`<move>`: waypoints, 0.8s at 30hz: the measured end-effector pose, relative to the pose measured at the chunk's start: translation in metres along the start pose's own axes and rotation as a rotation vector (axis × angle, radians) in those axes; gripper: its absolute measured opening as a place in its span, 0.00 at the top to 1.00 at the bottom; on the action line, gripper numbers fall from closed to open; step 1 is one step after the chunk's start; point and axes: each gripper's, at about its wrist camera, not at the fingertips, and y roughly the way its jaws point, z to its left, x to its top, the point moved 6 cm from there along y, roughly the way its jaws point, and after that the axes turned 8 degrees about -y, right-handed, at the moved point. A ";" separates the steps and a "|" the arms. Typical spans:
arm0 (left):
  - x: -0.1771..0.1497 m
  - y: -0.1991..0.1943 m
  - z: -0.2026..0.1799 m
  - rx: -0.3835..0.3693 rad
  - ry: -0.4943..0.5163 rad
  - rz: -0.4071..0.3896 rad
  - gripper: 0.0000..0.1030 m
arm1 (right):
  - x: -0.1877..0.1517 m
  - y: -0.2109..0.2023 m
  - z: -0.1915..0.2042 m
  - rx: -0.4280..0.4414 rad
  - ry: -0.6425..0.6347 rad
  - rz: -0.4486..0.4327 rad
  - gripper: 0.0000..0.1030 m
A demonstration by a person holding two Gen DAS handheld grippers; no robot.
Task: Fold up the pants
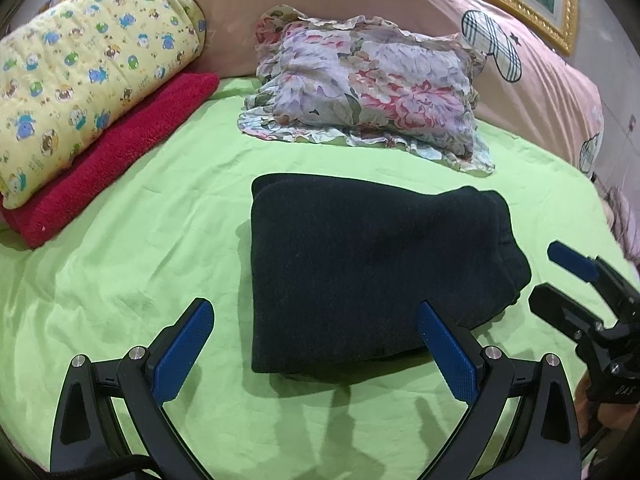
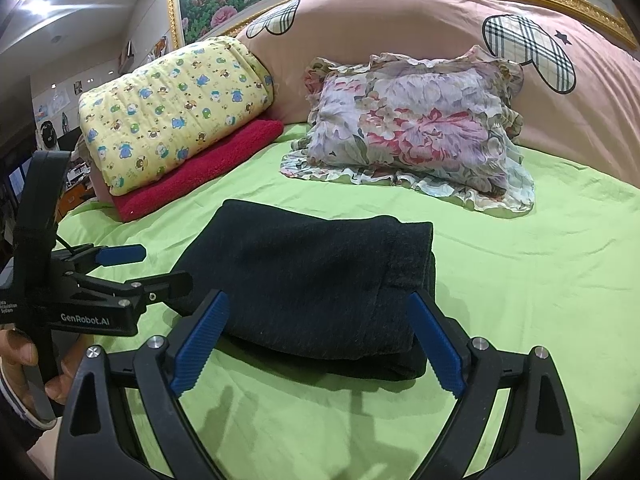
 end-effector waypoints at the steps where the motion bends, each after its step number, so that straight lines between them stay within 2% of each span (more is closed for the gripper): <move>1: 0.002 0.001 0.001 -0.002 -0.009 -0.004 0.01 | 0.000 0.000 0.000 -0.001 0.000 0.001 0.11; 6: 0.008 0.010 0.004 -0.009 -0.029 0.016 0.01 | 0.002 0.005 -0.005 -0.002 0.009 0.009 0.11; 24: 0.008 0.025 -0.003 0.016 0.000 0.065 0.01 | -0.002 0.016 -0.013 -0.005 0.034 0.042 0.10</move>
